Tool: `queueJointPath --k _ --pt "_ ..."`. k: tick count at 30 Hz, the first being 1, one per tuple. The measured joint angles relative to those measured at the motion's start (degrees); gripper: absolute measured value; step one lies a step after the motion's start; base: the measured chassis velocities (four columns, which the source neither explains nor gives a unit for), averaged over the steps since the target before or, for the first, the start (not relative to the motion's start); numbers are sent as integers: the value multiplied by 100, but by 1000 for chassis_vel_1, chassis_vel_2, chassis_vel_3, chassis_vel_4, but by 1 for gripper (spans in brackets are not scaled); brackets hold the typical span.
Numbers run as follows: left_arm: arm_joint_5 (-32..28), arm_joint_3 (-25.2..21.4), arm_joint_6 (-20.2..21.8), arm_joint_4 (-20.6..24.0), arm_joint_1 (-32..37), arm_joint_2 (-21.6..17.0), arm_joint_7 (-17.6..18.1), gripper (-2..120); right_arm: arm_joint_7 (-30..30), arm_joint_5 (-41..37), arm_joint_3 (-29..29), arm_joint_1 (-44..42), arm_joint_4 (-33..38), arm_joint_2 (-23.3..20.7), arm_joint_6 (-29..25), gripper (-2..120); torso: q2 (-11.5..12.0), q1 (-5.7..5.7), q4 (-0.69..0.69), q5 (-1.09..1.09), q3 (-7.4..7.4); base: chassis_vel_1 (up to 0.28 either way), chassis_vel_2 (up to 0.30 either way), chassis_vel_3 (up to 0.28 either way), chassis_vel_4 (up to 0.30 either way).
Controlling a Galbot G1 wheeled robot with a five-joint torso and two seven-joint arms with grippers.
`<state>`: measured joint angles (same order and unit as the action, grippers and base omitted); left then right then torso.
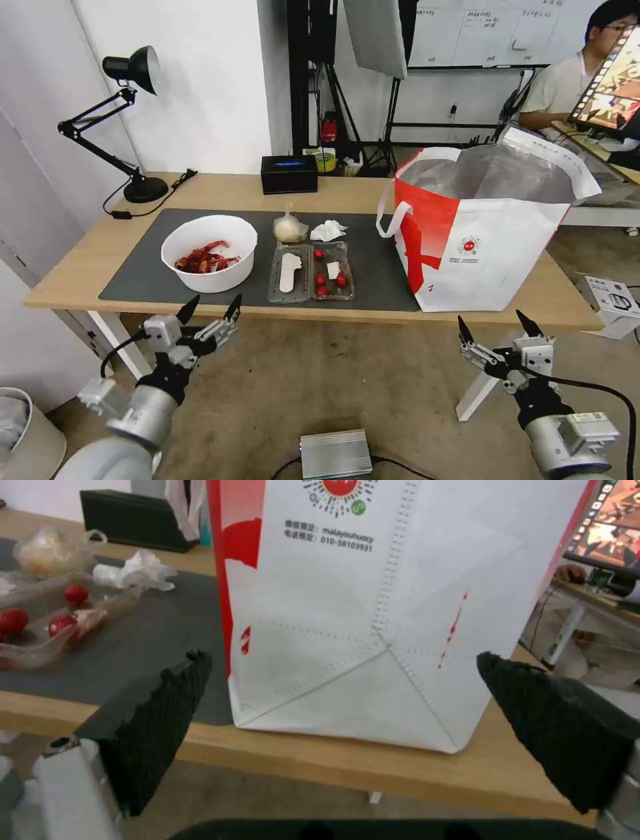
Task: Pick up the trash from the table and place it into the takeout bag.
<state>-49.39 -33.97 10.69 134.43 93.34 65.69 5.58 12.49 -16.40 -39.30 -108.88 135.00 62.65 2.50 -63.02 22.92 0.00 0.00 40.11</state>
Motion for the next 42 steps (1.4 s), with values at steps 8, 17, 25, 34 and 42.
queueJointPath --k 8,17,25,34,42 --pt "-1367 340 236 56 -475 -186 956 100 0 60 8 -66 -15 29 -1 100 0 0 0 0 0 0 0 0 0" --pt "-3168 803 385 269 -1103 3 2470 100 20 199 80 -118 -19 133 -1 100 0 0 -1 0 0 0 0 0 0" --pt "-3775 1092 562 60 -1772 445 3323 100 25 336 71 -325 16 271 3 100 0 0 -1 1 0 0 0 0 0" --pt "-3878 1390 721 -163 -2048 640 3589 100 28 377 24 -413 54 317 -2 100 0 0 0 0 0 0 0 0 0" --pt "-4080 1648 801 -410 -2371 713 3722 100 30 419 16 -424 36 391 -4 100 0 0 0 1 0 0 0 0 0"
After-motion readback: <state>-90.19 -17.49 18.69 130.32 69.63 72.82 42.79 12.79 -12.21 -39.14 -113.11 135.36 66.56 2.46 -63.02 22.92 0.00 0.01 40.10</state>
